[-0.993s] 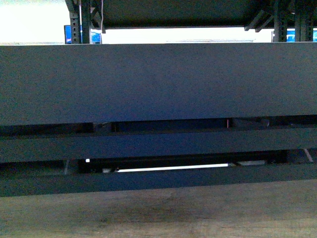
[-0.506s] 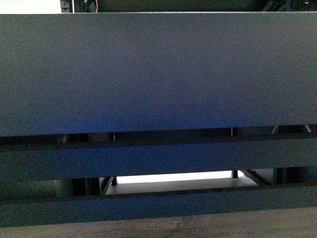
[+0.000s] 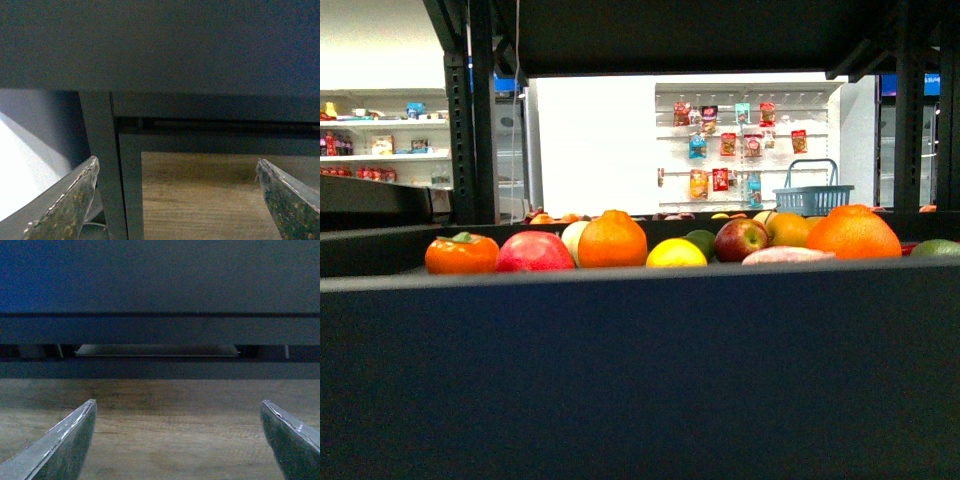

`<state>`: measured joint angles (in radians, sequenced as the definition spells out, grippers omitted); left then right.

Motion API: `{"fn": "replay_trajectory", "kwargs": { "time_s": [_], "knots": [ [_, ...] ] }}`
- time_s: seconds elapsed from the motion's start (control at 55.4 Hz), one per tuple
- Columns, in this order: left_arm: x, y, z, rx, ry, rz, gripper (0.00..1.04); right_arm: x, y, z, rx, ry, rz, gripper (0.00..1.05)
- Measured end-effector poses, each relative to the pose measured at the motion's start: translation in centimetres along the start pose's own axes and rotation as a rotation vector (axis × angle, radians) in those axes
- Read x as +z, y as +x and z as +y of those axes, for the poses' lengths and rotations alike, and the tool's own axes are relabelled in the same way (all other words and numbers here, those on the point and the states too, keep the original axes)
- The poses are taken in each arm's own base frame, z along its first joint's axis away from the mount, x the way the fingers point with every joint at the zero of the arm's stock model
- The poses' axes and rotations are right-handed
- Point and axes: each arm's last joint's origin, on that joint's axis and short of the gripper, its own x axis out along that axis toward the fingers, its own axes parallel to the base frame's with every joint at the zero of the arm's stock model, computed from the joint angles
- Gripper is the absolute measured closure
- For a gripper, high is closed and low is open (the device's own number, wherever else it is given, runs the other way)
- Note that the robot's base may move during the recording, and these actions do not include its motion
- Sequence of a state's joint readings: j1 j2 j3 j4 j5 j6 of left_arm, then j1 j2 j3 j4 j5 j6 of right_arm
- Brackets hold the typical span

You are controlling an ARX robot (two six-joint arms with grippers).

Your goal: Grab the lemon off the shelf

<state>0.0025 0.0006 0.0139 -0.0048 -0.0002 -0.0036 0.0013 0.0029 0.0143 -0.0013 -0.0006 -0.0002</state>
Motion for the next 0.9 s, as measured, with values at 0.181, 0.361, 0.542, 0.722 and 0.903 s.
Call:
{"fn": "replay_trajectory", "kwargs": {
  "time_s": [0.181, 0.361, 0.542, 0.722, 0.903],
  "knots": [
    [0.00, 0.00, 0.00, 0.000, 0.000, 0.000, 0.08, 0.00, 0.00, 0.00, 0.000, 0.000, 0.000, 0.07],
    [0.00, 0.00, 0.00, 0.000, 0.000, 0.000, 0.08, 0.00, 0.00, 0.00, 0.000, 0.000, 0.000, 0.07],
    [0.00, 0.00, 0.00, 0.000, 0.000, 0.000, 0.08, 0.00, 0.00, 0.00, 0.000, 0.000, 0.000, 0.07],
    [0.00, 0.00, 0.00, 0.000, 0.000, 0.000, 0.08, 0.00, 0.00, 0.00, 0.000, 0.000, 0.000, 0.07],
    [0.00, 0.00, 0.00, 0.000, 0.000, 0.000, 0.08, 0.00, 0.00, 0.00, 0.000, 0.000, 0.000, 0.07]
  ]
}}
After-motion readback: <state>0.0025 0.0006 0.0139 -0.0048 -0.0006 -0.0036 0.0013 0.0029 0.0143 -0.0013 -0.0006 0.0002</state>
